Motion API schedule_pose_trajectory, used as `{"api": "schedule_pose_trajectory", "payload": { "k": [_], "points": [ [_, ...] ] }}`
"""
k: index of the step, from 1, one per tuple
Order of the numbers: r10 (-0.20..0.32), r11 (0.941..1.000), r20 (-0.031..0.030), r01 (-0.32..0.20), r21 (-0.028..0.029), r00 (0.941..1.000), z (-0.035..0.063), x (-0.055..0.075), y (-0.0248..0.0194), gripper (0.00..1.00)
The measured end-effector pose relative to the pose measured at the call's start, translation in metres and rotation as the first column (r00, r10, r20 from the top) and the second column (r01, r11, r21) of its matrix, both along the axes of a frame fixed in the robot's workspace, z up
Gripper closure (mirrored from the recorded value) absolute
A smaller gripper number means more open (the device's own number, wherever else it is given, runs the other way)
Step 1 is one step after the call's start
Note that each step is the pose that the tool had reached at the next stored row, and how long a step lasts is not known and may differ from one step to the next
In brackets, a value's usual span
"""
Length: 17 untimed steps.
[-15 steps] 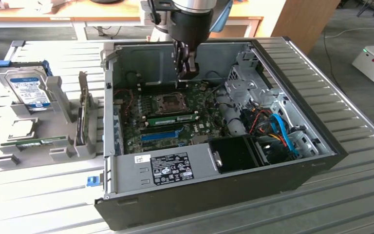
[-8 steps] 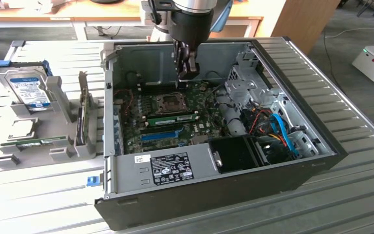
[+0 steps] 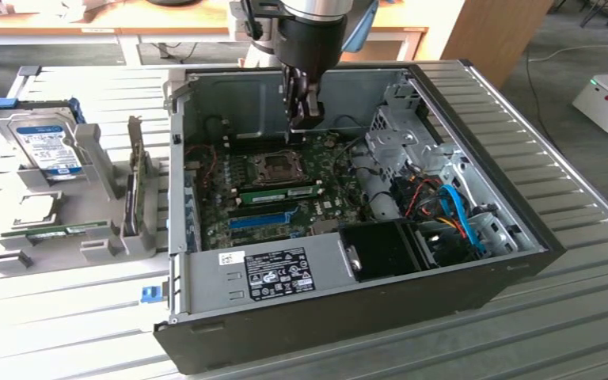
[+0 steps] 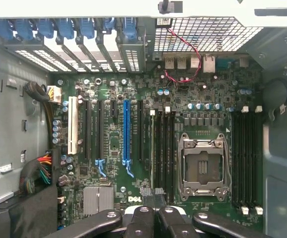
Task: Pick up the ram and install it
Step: 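Press down the ram until it locks into place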
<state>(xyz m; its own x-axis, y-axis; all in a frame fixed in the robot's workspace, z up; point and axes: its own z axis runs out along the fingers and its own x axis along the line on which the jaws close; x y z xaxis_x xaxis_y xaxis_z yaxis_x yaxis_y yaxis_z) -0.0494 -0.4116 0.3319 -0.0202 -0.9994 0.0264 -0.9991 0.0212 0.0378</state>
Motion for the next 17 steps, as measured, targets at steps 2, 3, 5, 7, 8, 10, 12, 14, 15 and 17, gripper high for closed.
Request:
{"api": "schedule_pose_trajectory", "payload": {
  "k": [2, 3, 5, 7, 8, 10, 12, 14, 15, 17],
  "points": [
    [-0.011, 0.9999, 0.0, 0.011, 0.0001, 0.9999, 0.0, 0.0, 0.0, 0.89],
    [-0.018, 0.9998, 0.0, 0.018, 0.0, 0.9998, 0.0, 0.0, 0.0, 0.89],
    [-0.032, 0.9995, 0.0, 0.032, -0.0001, 0.9995, 0.0, 0.0, 0.0, 0.89],
    [-0.046, 0.9989, 0.0, 0.046, -0.0002, 0.9989, 0.0, 0.0, 0.0, 0.89],
    [-0.053, 0.9986, 0.0, 0.053, -0.0003, 0.9986, 0.0, 0.0, 0.0, 0.89],
    [-0.067, 0.9978, 0.0001, 0.067, -0.0006, 0.9978, 0.0, 0.0, 0.0, 0.89],
    [-0.082, 0.9967, 0.0001, 0.082, -0.0014, 0.9967, 0.0, 0.0, 0.0, 0.89],
    [-0.096, 0.9954, 0.0001, 0.096, -0.0022, 0.9954, 0.0, 0.0, 0.0, 0.89],
    [-0.103, 0.9947, 0.0002, 0.103, -0.0026, 0.9947, 0.0, 0.0, 0.0, 0.89],
    [-0.117, 0.9931, 0.0002, 0.117, -0.0032, 0.9931, 0.0, 0.0, 0.0, 0.89]
  ]
}}
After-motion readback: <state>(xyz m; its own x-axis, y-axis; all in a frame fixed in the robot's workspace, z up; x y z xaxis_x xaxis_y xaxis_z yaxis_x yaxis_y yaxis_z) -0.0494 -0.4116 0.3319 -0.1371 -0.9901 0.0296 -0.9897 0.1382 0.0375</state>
